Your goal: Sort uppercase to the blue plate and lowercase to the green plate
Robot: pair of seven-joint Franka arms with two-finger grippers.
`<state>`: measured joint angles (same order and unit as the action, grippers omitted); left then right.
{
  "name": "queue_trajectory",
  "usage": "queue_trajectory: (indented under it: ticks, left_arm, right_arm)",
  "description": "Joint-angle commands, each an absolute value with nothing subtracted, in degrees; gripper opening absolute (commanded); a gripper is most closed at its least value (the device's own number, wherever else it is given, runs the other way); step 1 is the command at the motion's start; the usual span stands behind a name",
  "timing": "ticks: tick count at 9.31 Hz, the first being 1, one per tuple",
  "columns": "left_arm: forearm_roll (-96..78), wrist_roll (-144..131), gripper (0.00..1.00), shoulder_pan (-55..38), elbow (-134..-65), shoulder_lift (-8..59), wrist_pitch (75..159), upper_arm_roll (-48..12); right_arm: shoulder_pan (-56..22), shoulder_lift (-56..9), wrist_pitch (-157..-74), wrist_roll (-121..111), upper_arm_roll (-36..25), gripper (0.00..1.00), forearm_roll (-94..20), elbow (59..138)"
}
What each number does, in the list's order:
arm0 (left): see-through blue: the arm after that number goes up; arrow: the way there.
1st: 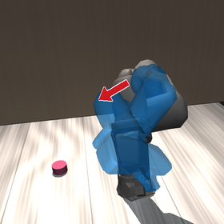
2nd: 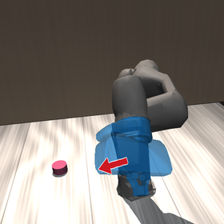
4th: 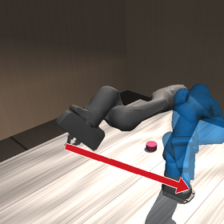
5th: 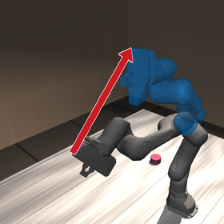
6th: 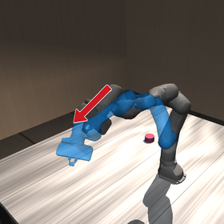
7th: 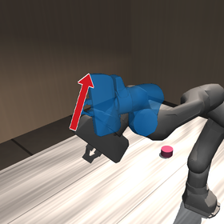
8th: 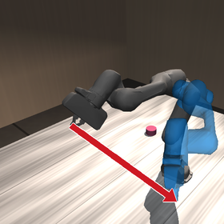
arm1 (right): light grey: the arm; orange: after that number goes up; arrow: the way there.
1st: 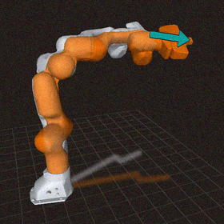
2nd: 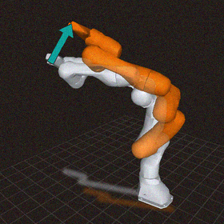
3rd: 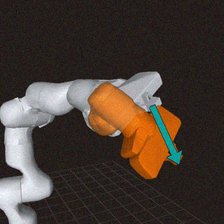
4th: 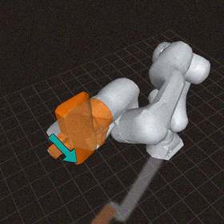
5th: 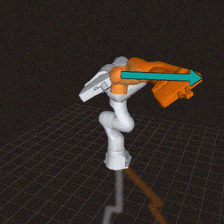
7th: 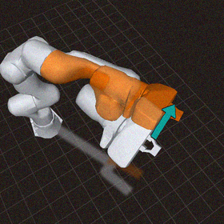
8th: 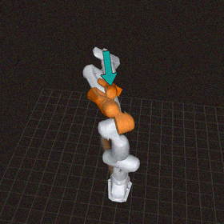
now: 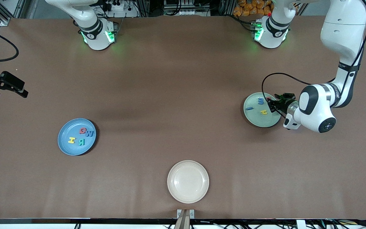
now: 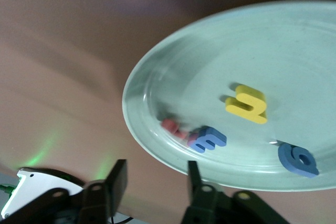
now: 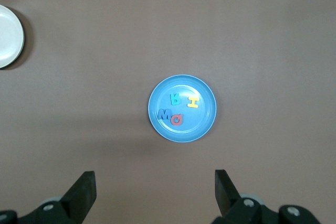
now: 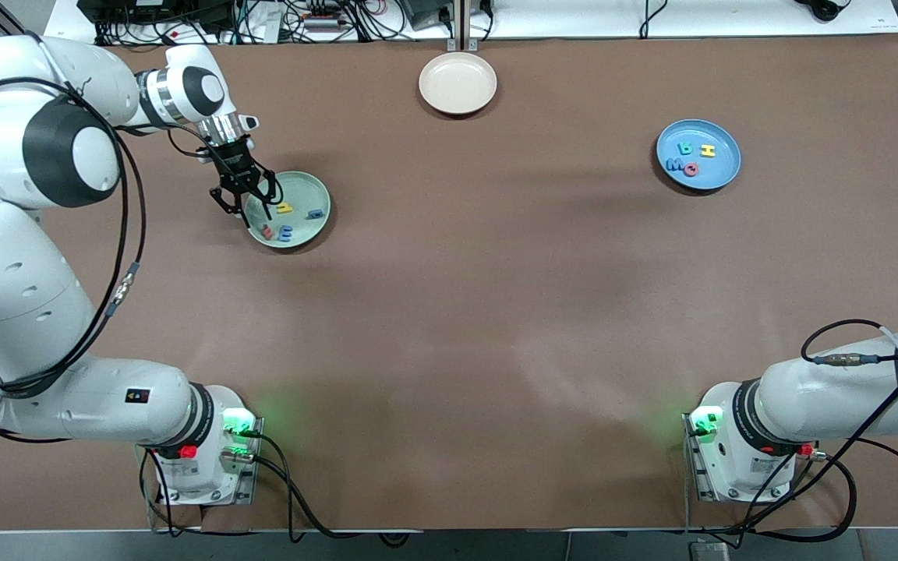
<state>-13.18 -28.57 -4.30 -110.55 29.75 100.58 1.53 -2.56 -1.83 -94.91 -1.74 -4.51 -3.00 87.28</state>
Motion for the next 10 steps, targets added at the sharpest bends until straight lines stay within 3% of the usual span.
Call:
queue_trajectory:
  ticks: [1,3,4,5,6,10]
  left_arm:
    - [-12.0,-27.7,0.81,-4.8,-110.0,29.0,101.4,1.8]
    - [-12.0,-23.1,0.81,-4.7,-106.3,28.4,101.4,1.9]
    - [-12.0,-19.2,0.86,-4.7,-104.3,26.9,101.1,2.3]
    - [-12.1,-15.2,0.98,-5.0,-103.2,24.2,100.3,4.1]
    - [-12.7,-10.9,1.00,-5.0,-102.9,21.5,99.7,4.7]
    - [-11.4,-9.6,1.00,-6.4,-100.2,12.2,99.7,7.6]
  right_arm:
    - [-2.1,-2.0,-93.9,-1.0,-4.1,1.00,-3.3,85.4]
    - [-2.3,-2.1,-93.9,-0.9,-4.1,1.00,-3.3,85.4]
    - [-2.3,-2.1,-94.0,-0.9,-4.1,1.00,-3.3,85.4]
    - [-2.3,-2.1,-94.0,-0.9,-4.0,1.00,-3.3,85.4]
    - [-2.3,-2.1,-94.0,-0.9,-4.0,1.00,-3.3,85.4]
    - [-2.3,-2.2,-92.6,-1.0,-4.0,1.00,-3.3,85.4]
